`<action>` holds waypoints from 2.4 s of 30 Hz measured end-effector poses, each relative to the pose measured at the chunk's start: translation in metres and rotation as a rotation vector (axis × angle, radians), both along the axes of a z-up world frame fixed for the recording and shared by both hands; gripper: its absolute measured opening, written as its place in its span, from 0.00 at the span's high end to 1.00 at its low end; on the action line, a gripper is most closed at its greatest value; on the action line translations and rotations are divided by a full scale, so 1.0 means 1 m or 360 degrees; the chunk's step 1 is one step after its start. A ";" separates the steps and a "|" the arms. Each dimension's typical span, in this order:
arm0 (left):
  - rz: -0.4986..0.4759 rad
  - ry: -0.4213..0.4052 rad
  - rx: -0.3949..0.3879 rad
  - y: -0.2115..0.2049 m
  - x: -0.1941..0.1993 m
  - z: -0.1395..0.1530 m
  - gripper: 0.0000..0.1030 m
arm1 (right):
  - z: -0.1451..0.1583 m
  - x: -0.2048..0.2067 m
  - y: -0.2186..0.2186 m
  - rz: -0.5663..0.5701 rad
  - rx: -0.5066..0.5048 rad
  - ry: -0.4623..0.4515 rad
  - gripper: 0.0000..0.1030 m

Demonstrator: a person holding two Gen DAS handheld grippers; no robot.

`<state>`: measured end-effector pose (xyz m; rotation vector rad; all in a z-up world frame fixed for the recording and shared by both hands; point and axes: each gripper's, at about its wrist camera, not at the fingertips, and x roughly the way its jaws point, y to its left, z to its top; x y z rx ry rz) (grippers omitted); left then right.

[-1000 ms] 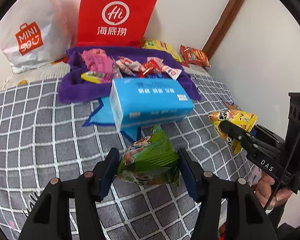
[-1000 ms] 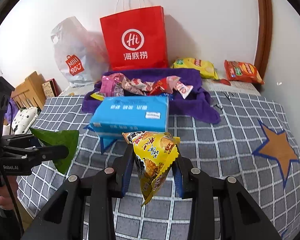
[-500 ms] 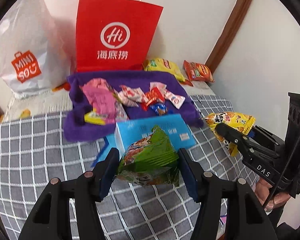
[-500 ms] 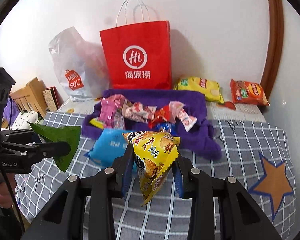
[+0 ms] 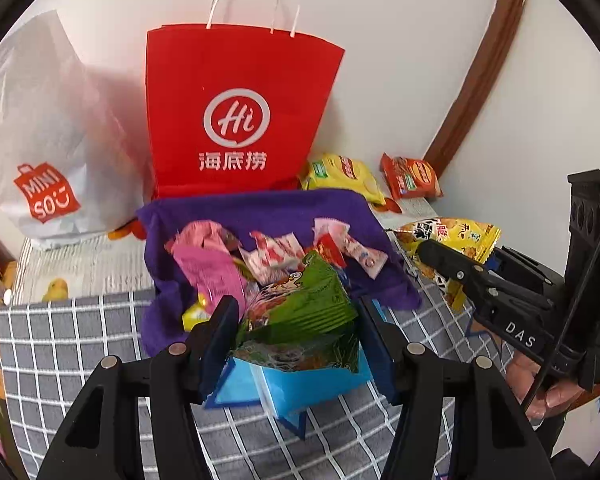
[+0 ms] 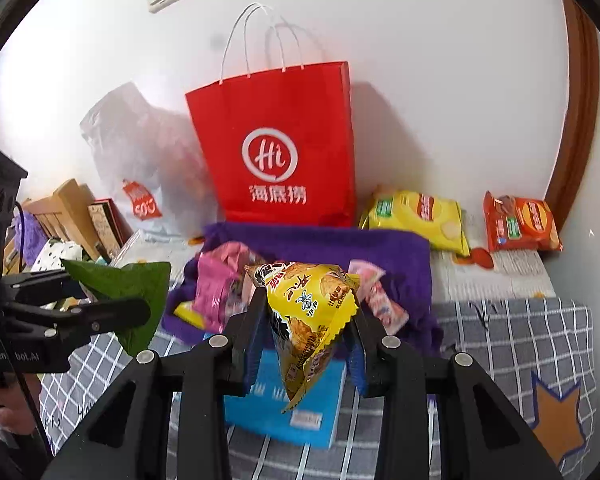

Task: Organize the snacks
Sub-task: 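Carry the yellow and green packets with both tools over the purple towel, then open the right tool to drop the yellow packet while the left tool releases the green packet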

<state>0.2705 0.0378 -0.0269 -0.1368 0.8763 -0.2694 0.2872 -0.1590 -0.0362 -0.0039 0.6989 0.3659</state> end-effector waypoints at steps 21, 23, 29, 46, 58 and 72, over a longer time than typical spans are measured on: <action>0.0046 -0.0014 0.0035 0.007 0.087 0.002 0.44 | 0.007 0.086 0.017 0.0008 0.0024 -0.0024 0.65; 0.0047 -0.0010 0.0027 0.009 0.092 -0.003 0.44 | 0.001 0.091 0.017 0.0017 0.0022 -0.0016 0.65; 0.0044 0.0019 0.0047 0.013 0.101 -0.033 0.44 | -0.029 0.110 0.014 -0.0006 -0.0043 0.0082 0.65; 0.0040 0.0121 0.0030 0.018 0.114 -0.057 0.44 | -0.075 0.140 0.006 0.0023 -0.0175 0.0243 0.65; 0.0067 0.0167 0.0032 0.023 0.118 -0.065 0.44 | -0.095 0.145 0.016 0.0057 -0.0247 0.0345 0.65; 0.0031 0.0192 0.0009 0.020 0.122 -0.070 0.44 | -0.097 0.143 0.021 0.0072 -0.0264 0.0331 0.65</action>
